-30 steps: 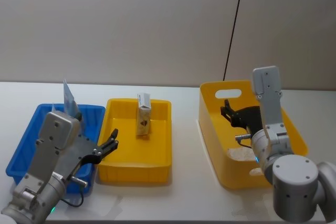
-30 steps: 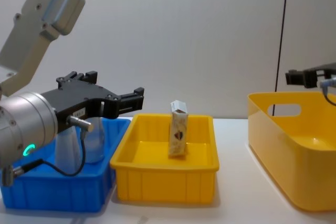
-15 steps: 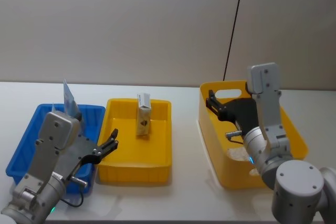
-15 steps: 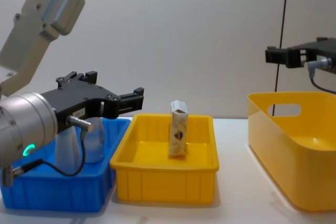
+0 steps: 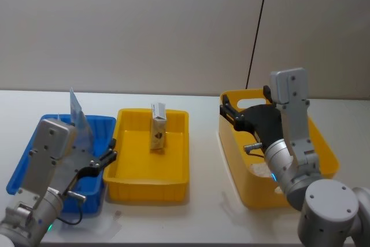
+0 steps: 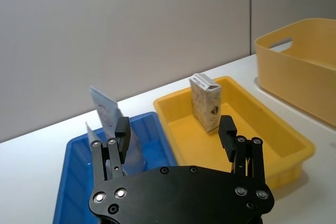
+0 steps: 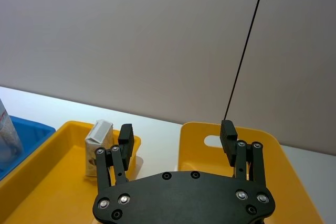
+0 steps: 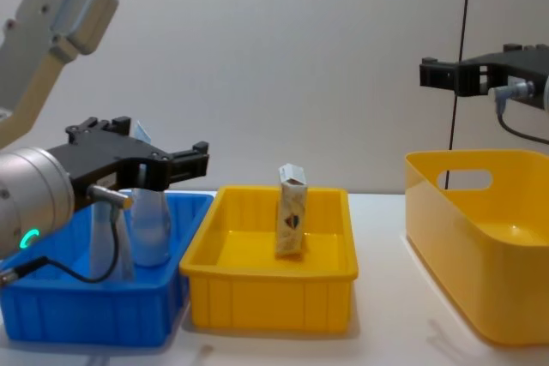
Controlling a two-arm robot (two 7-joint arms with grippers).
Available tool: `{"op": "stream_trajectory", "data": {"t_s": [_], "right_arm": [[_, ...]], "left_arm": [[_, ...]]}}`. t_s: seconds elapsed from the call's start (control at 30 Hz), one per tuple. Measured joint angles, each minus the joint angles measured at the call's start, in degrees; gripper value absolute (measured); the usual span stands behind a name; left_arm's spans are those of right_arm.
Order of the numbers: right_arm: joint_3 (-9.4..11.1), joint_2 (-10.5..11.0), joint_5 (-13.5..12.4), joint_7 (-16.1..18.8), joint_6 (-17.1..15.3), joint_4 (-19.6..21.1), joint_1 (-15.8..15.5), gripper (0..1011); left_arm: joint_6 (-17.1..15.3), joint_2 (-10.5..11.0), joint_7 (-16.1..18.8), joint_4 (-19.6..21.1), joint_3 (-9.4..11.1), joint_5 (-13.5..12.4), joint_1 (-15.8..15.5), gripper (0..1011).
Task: Bimanual collaborative sorting of washing and personal care products
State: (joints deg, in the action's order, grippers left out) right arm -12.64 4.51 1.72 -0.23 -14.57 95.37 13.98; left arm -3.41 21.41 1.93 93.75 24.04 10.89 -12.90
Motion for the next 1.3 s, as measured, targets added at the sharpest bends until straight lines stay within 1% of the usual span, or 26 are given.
{"op": "stream_trajectory", "data": {"t_s": [0.27,0.4,0.57,0.6,0.63,0.73,0.9,1.3], "right_arm": [[-0.1,0.0,-0.2,0.4,0.5,0.3,-0.2,1003],[-0.1,0.0,-0.2,0.5,0.6,0.4,-0.2,1004],[-0.1,0.0,-0.2,0.6,0.7,0.5,-0.3,1004],[-0.1,0.0,-0.2,0.6,0.7,0.5,-0.3,1004],[-0.1,0.0,-0.3,0.6,0.8,0.5,-0.3,1004],[-0.1,0.0,-0.3,0.7,0.8,0.6,-0.3,1004],[-0.1,0.0,-0.3,0.7,0.9,0.6,-0.3,1004],[-0.1,0.0,-0.3,0.8,0.9,0.7,-0.4,1004]], "left_arm": [[-1.9,-1.0,1.4,-0.5,-1.9,0.5,-0.1,1001],[-2.5,-1.7,1.6,-1.2,-2.8,1.3,-0.4,1001],[-2.8,-2.8,1.5,-3.0,-4.1,2.9,-0.9,1001],[-2.8,-2.8,1.5,-3.0,-4.1,2.9,-0.9,1001],[-2.8,-3.4,1.2,-4.0,-4.7,3.7,-1.1,1001],[-2.8,-3.8,0.8,-5.2,-5.3,4.6,-1.3,1001],[-2.1,-5.1,0.0,-8.5,-6.9,6.6,-1.8,1001],[-1.0,-6.6,-1.2,-14.2,-9.1,8.7,-2.8,1001]]}}
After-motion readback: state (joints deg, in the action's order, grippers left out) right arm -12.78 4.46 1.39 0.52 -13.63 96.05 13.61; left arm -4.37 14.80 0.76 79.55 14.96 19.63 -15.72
